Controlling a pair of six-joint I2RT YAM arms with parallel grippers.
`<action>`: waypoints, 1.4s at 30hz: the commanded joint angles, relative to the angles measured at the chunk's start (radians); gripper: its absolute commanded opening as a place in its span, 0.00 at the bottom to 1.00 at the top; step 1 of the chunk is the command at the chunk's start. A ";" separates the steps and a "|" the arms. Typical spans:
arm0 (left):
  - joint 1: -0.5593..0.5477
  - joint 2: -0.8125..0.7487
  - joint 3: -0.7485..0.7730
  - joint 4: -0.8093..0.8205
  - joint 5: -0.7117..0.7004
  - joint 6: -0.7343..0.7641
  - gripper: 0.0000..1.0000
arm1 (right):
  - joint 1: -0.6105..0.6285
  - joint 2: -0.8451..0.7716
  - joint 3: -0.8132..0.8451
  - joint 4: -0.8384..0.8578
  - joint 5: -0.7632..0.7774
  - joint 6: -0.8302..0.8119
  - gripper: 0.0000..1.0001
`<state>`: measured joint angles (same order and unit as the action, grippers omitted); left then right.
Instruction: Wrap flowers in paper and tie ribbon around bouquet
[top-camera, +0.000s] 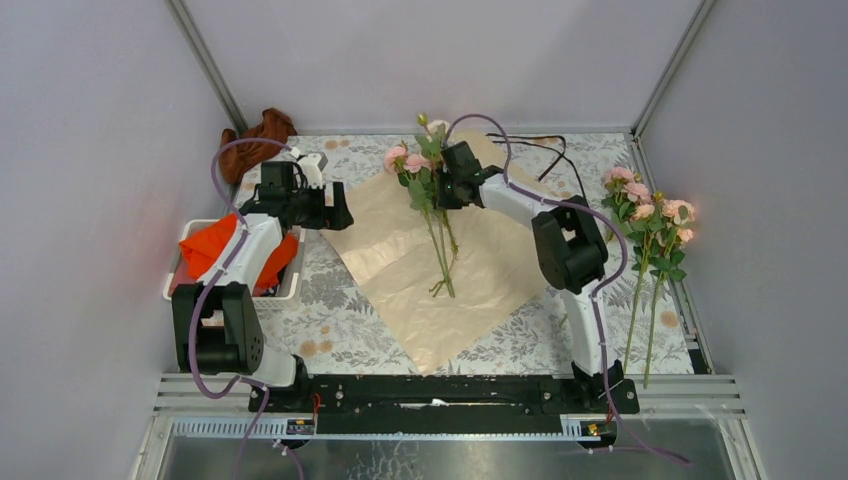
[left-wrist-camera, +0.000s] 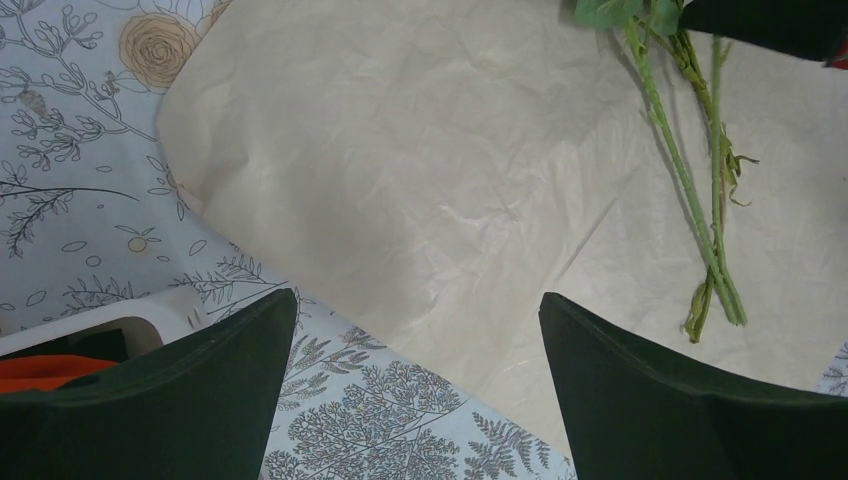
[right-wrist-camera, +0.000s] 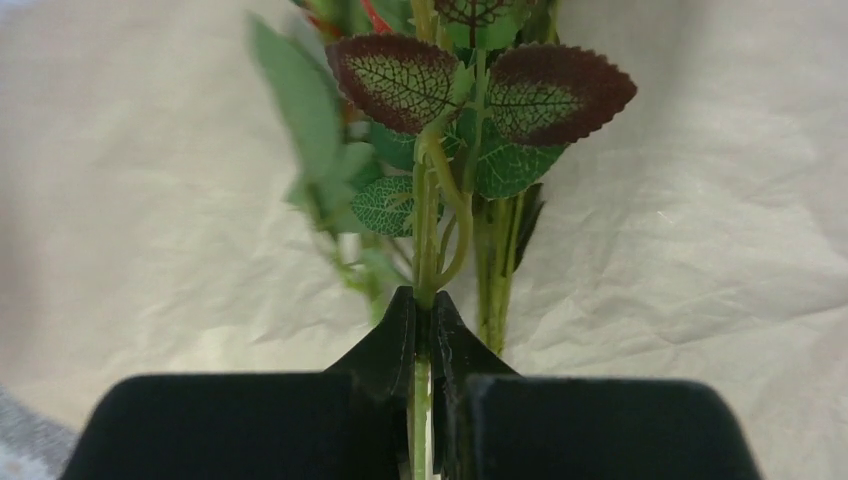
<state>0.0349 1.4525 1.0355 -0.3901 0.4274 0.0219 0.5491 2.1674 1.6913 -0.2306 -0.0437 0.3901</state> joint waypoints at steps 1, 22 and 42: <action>0.007 0.028 0.000 0.012 0.012 0.022 0.99 | -0.005 0.053 0.153 -0.101 -0.003 0.005 0.06; 0.005 0.022 0.004 0.007 0.027 0.001 0.99 | -0.896 -0.485 -0.434 -0.187 0.378 -0.187 0.86; 0.005 0.024 0.018 -0.007 -0.004 -0.003 0.99 | -1.005 -0.252 -0.425 -0.140 0.137 -0.285 0.17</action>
<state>0.0349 1.4857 1.0355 -0.3977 0.4370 0.0189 -0.4538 1.9469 1.2808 -0.3676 0.1318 0.1646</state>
